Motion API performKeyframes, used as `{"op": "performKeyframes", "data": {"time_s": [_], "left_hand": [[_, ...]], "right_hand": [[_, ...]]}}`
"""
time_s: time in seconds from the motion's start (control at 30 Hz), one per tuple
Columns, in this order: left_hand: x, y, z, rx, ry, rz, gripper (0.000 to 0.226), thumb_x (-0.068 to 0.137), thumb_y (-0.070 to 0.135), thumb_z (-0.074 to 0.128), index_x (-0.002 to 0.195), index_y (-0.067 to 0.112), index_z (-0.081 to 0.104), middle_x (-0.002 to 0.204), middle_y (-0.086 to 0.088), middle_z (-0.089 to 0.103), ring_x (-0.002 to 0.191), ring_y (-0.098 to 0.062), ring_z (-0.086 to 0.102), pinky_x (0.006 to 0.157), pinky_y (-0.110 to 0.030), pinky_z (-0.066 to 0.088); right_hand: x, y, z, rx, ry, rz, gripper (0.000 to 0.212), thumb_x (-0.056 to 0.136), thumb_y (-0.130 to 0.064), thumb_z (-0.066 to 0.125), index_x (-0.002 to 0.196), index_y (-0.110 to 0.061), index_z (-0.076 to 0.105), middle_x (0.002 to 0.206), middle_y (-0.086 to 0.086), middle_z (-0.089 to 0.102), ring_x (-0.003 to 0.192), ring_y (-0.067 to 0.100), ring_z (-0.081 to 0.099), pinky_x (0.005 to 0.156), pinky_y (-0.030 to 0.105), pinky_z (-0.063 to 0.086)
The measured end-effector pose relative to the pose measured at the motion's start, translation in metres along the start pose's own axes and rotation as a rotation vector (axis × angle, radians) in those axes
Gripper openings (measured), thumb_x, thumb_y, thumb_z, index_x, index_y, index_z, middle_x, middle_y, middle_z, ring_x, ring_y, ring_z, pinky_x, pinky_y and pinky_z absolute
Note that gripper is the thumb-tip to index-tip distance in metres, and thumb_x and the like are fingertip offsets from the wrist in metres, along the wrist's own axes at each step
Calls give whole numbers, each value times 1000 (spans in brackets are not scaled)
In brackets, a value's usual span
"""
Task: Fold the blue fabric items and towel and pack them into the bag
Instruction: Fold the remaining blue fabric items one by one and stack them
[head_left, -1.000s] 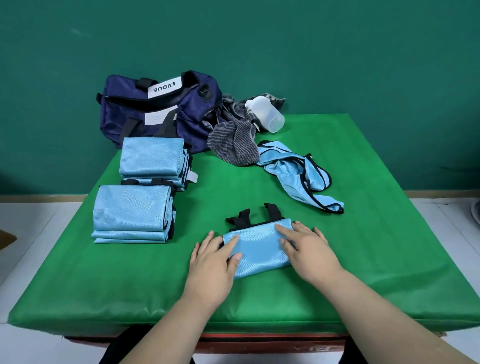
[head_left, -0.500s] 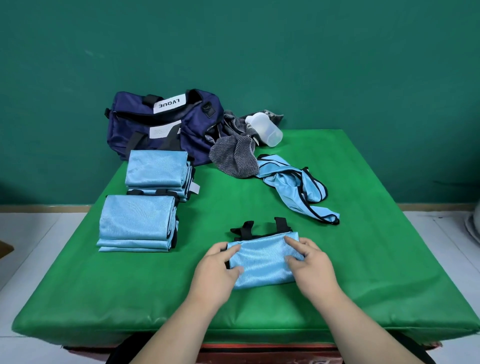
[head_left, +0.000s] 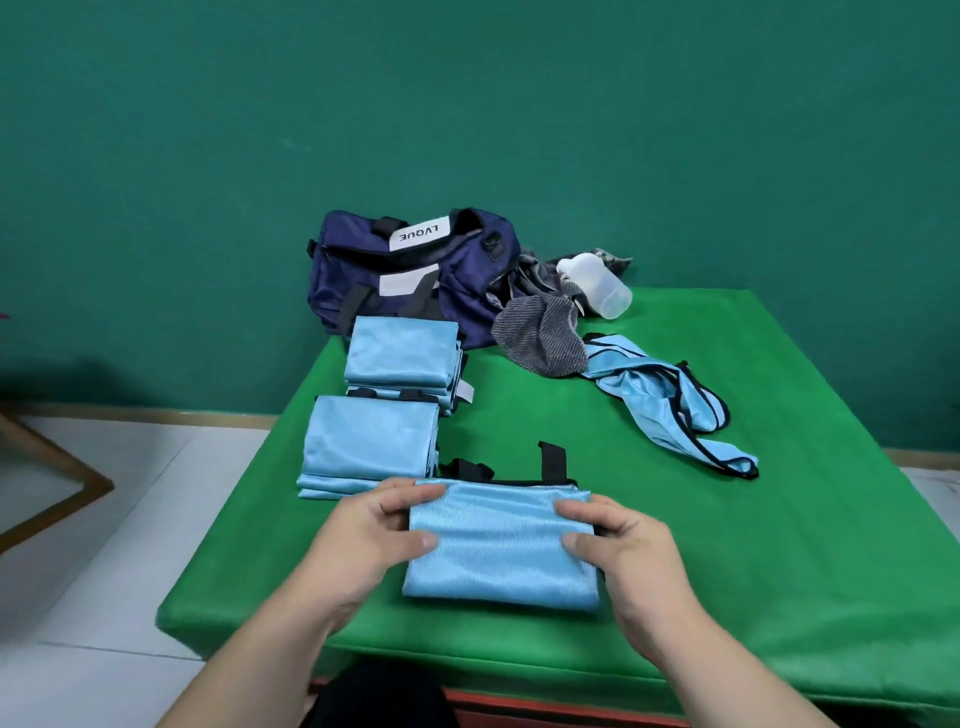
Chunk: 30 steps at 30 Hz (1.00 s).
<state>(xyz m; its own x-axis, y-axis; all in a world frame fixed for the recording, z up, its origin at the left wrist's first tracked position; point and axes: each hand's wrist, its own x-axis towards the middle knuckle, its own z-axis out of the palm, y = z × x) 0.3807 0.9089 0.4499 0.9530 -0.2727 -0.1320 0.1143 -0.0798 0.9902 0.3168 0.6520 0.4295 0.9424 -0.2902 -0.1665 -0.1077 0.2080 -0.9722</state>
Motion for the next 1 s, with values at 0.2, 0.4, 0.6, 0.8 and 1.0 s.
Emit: {"op": "performKeyframes", "data": {"time_s": [0.2,0.4,0.6,0.8,1.0], "left_hand": [[24,23,-80,117,57,30,48,72,-12,78,101,26,78,118,13,63,92,-6,60,78,-8,47],[81,51,-147,212,97,98,52,74,-18,71,108,22,74,106,-10,75,93,-20,67,91,-32,52],[135,19,-169,401,104,18,50,67,-5,78,93,38,77,82,-5,60,73,-19,49,69,-27,42],[155,5,-170,460,61,12,46,75,-6,75,105,29,76,68,2,42,60,-12,37,55,-19,30],[155,-18,-173,322,1,18,44,78,2,78,107,35,75,118,9,63,107,-5,57,91,-15,37]], "right_hand": [[25,-4,90,-61,-55,-91,40,77,14,72,80,-25,81,115,0,67,91,1,65,84,18,48],[69,-22,168,-211,-24,-282,43,79,10,70,89,-32,74,115,-5,63,90,-12,59,77,2,39],[103,10,195,-489,35,-262,37,86,7,59,113,-14,74,121,-3,54,90,-3,54,73,-2,34],[123,30,181,-649,35,-290,39,84,-4,69,110,-33,72,118,-10,51,120,10,45,96,0,20],[129,37,163,-590,-68,-249,44,89,-11,71,104,-51,66,145,-13,39,139,7,32,113,21,19]]}}
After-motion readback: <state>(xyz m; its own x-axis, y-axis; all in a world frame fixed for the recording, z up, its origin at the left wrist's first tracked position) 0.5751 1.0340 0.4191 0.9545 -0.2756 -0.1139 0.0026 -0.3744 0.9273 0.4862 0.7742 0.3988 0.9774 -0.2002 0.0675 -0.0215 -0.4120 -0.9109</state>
